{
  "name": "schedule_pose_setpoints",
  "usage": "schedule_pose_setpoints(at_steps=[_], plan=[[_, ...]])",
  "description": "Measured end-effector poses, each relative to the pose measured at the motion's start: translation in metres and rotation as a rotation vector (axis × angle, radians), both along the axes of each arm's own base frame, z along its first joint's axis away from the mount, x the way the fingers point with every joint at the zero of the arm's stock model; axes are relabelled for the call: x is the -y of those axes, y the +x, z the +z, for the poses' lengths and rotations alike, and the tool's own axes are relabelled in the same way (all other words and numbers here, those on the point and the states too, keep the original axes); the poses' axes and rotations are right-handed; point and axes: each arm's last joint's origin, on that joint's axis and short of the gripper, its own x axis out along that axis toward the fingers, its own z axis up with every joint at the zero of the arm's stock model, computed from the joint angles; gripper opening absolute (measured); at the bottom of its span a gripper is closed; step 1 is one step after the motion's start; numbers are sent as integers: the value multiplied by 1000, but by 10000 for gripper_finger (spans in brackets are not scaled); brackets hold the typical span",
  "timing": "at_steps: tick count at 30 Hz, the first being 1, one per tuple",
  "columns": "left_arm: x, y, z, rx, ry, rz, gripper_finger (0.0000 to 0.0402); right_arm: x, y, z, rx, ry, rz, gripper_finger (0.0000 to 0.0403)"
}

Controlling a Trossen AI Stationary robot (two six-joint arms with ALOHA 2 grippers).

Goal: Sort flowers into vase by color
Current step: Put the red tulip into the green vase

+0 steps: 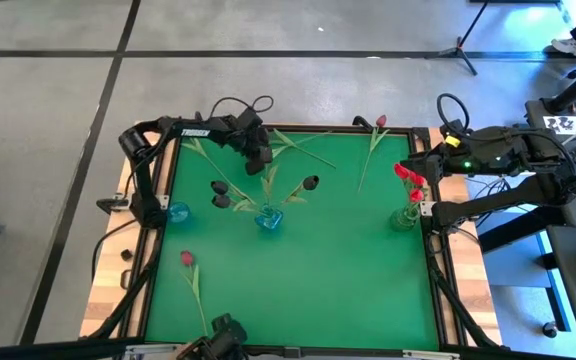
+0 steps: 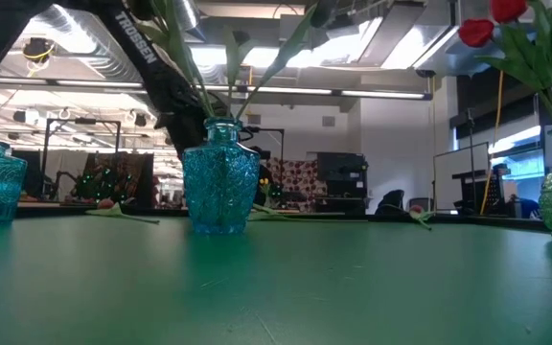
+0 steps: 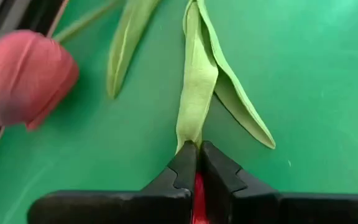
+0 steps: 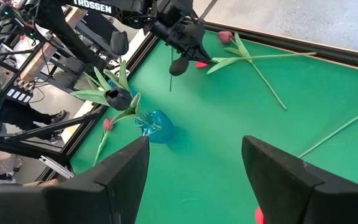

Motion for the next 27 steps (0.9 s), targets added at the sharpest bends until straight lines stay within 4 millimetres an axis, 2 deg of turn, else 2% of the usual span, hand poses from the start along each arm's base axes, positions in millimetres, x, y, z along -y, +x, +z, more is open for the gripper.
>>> schedule_pose_setpoints(at_steps=[8,13,20,27], plan=[[15,-12,40,-50,78,30,5,0,0,0,-19,-47,32,257],[24,-25,88,14,216,93,4,0,0,0,-37,-108,71,257],[62,-47,176,169,601,114,3,2,2,8,11,-276,73,257],[104,-62,240,180,1092,22,2,4,3,32,182,-508,87,257]])
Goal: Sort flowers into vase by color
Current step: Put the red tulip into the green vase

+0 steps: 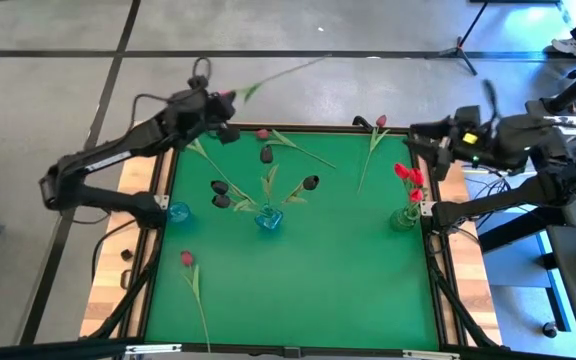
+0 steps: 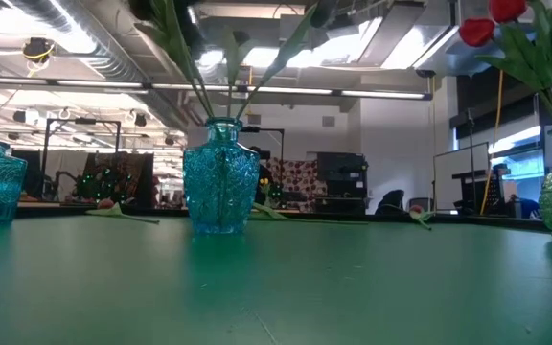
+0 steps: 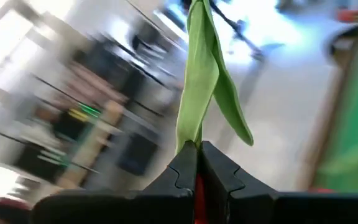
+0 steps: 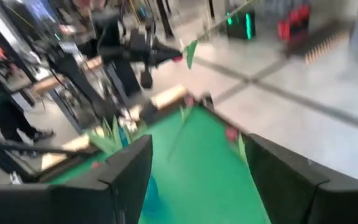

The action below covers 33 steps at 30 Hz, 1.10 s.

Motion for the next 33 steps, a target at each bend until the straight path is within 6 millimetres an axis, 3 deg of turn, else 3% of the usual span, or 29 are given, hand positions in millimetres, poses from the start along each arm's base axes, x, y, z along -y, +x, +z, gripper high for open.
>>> schedule_pose_setpoints(at_steps=[5,10,17,26,31,33], plan=[[26,6,29,-45,298,-46,2,0,1,14,102,-112,22,257],[51,16,38,10,368,-114,2,0,2,22,207,-65,12,257],[82,41,32,-8,419,-278,2,0,1,26,368,241,-11,257],[113,70,24,49,494,-517,3,-4,1,19,398,639,66,257],[126,83,19,98,528,-694,4,-8,18,11,309,774,113,257],[128,89,14,85,529,-734,4,-10,33,8,271,809,121,257]])
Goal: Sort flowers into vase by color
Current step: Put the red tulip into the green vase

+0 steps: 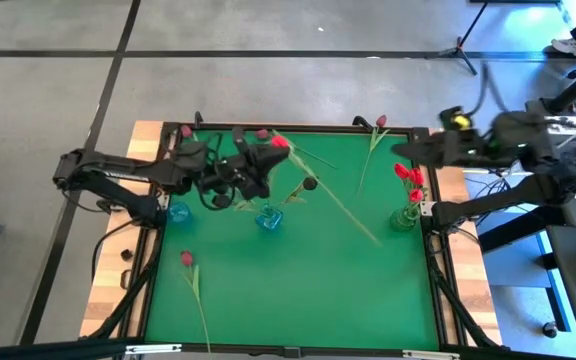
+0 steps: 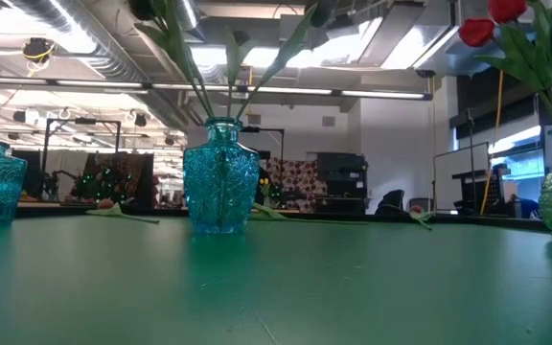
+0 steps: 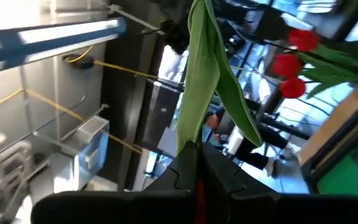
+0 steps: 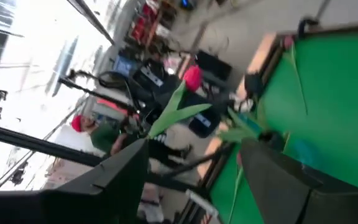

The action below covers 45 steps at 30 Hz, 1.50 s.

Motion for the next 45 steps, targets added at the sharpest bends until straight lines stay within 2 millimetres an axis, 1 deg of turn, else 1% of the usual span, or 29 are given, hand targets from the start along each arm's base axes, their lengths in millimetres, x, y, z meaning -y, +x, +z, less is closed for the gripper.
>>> schedule_pose_setpoints(at_steps=[2,6,9,13,18,21,23,26,33,38,42,45], plan=[[1,6,-6,-34,38,-4,4,-2,12,-4,-29,47,40,257],[1,14,-15,-85,103,4,5,-7,46,-10,-55,167,94,257],[1,15,-16,-91,118,-4,5,-11,72,-13,-36,250,174,257],[2,16,-16,-90,128,-33,5,-16,98,-21,-69,313,251,257],[2,16,-16,-90,129,-34,5,-18,120,-34,-131,356,266,257],[2,16,-16,-91,129,-34,5,-19,131,-37,-124,375,272,257],[2,16,-16,-91,129,-34,5,-20,136,-37,-102,377,283,253],[2,16,-17,-100,129,-34,5,-20,140,-35,-67,382,288,233],[4,16,-17,-104,141,-87,5,-19,142,-36,-57,433,227,152],[4,16,-17,-102,145,-104,5,-19,142,-36,-60,464,216,104],[2,16,-17,-103,145,-98,5,-18,142,-36,-60,466,211,78],[-1,16,-17,-103,145,-93,5,-18,142,-36,-61,465,210,69]])
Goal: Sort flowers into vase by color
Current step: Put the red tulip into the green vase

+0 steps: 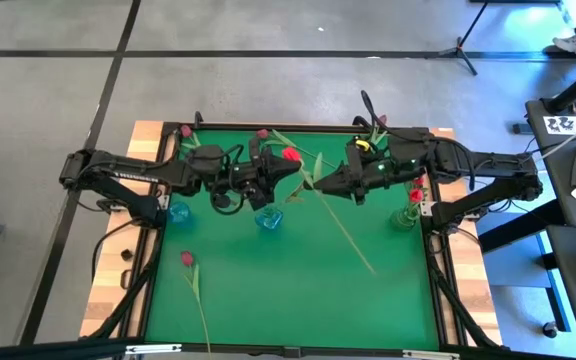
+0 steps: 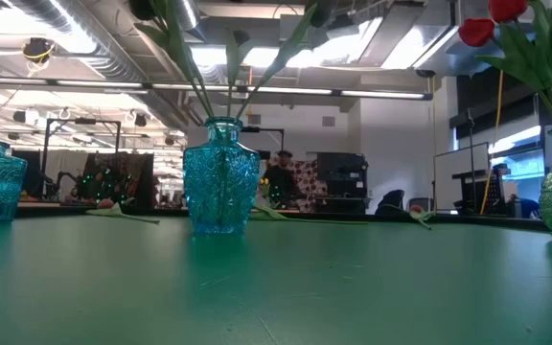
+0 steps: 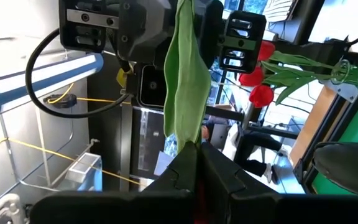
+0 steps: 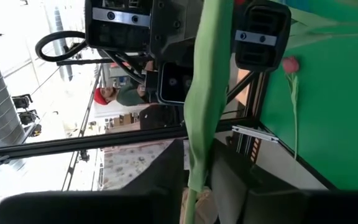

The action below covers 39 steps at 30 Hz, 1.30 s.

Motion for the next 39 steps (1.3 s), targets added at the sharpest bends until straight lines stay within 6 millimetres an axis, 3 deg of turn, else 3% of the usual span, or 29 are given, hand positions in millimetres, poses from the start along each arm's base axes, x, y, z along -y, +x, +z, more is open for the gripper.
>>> schedule_pose_setpoints(at_steps=[16,20,27,36,39], plan=[[-1,0,0,2,-34,-22,9,-3,20,-15,-51,2,52,52],[1,0,0,15,-103,-38,35,-3,20,-14,-36,-53,65,12],[2,-1,2,54,-250,-76,106,-2,21,-11,14,-141,50,10],[-6,-25,32,272,-325,47,166,33,6,6,119,-358,-93,7],[-15,-40,44,371,-456,91,171,49,-8,16,162,-471,-176,10]])
